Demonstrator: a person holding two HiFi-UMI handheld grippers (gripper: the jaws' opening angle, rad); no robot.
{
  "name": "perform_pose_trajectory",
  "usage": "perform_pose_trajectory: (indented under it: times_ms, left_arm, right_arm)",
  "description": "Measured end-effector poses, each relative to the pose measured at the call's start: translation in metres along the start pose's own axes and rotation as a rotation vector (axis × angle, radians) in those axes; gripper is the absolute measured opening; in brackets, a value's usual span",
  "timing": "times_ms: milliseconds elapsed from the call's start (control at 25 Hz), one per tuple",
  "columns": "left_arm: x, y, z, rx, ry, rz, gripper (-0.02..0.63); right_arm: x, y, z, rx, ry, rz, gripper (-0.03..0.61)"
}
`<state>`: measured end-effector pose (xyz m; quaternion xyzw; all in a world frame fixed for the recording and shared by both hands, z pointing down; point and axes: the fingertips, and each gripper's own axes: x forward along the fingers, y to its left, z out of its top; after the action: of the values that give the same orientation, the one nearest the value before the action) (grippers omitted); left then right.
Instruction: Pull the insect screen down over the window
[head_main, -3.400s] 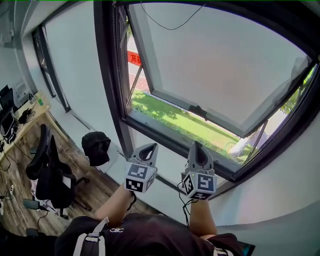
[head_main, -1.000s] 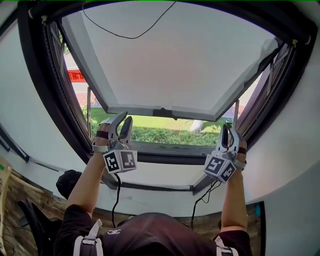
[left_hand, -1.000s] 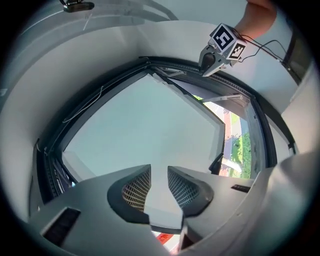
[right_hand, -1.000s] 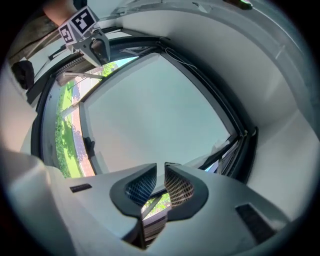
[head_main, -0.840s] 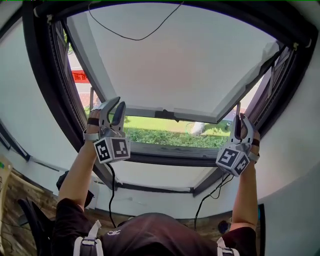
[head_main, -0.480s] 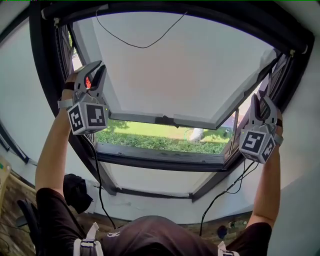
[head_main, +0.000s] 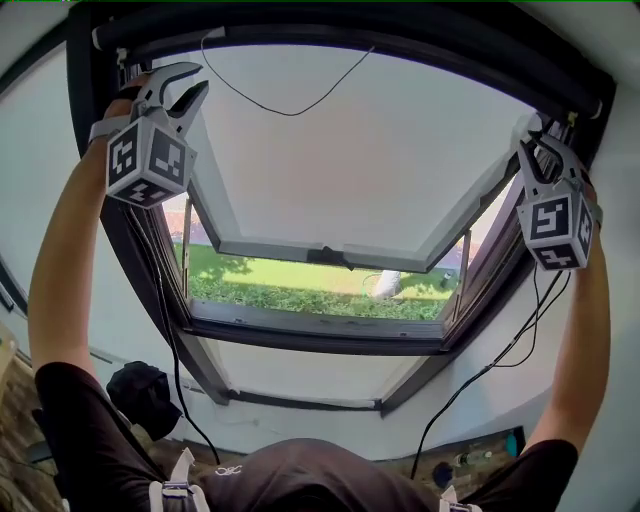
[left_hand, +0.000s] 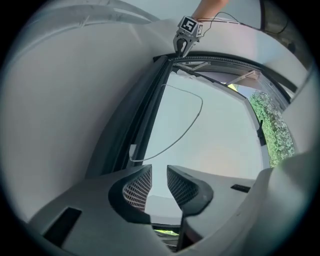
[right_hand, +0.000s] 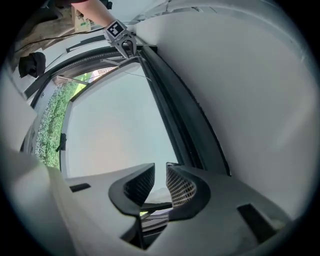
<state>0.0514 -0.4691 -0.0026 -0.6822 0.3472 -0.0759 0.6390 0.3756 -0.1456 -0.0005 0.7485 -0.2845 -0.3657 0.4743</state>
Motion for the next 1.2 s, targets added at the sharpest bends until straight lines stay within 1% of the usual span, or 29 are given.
perform_pose_trajectory:
  times_ms: [120, 240, 280, 360, 480, 600, 800, 960, 1200]
  left_arm:
    - [0.01, 0.021, -0.012, 0.04, 0.046, 0.003, 0.109]
    - [0.014, 0.033, -0.023, 0.058, 0.116, -0.033, 0.095]
    - [0.015, 0.037, -0.025, 0.059, 0.128, -0.039, 0.106]
    - [0.016, 0.045, -0.027, 0.046, 0.14, -0.039, 0.107]
    - [0.016, 0.048, -0.031, 0.016, 0.161, -0.078, 0.1]
    - [0.016, 0.052, -0.029, 0.047, 0.172, -0.086, 0.064]
    - [0.015, 0.055, -0.025, 0.092, 0.184, -0.091, 0.063]
    - [0.016, 0.065, -0.03, 0.107, 0.197, -0.062, 0.067]
    - [0.022, 0.064, -0.035, 0.121, 0.226, -0.104, 0.061]
  right_arm:
    - [0.007, -0.023, 0.002, -0.005, 0.008, -0.001, 0.077]
    - [0.017, -0.04, 0.0, -0.004, 0.022, 0.008, 0.077]
    - [0.02, -0.044, 0.001, -0.009, 0.025, 0.013, 0.077]
    - [0.025, -0.051, 0.002, -0.034, 0.035, 0.018, 0.077]
    - [0.034, -0.058, -0.002, -0.048, 0.056, 0.024, 0.077]
    - [0.041, -0.061, -0.009, -0.051, 0.095, 0.038, 0.077]
    - [0.052, -0.063, -0.016, -0.077, 0.146, 0.038, 0.07]
    - [0.056, -0.067, -0.014, -0.095, 0.144, 0.037, 0.048]
    - [0.058, -0.068, -0.016, -0.113, 0.16, 0.038, 0.046]
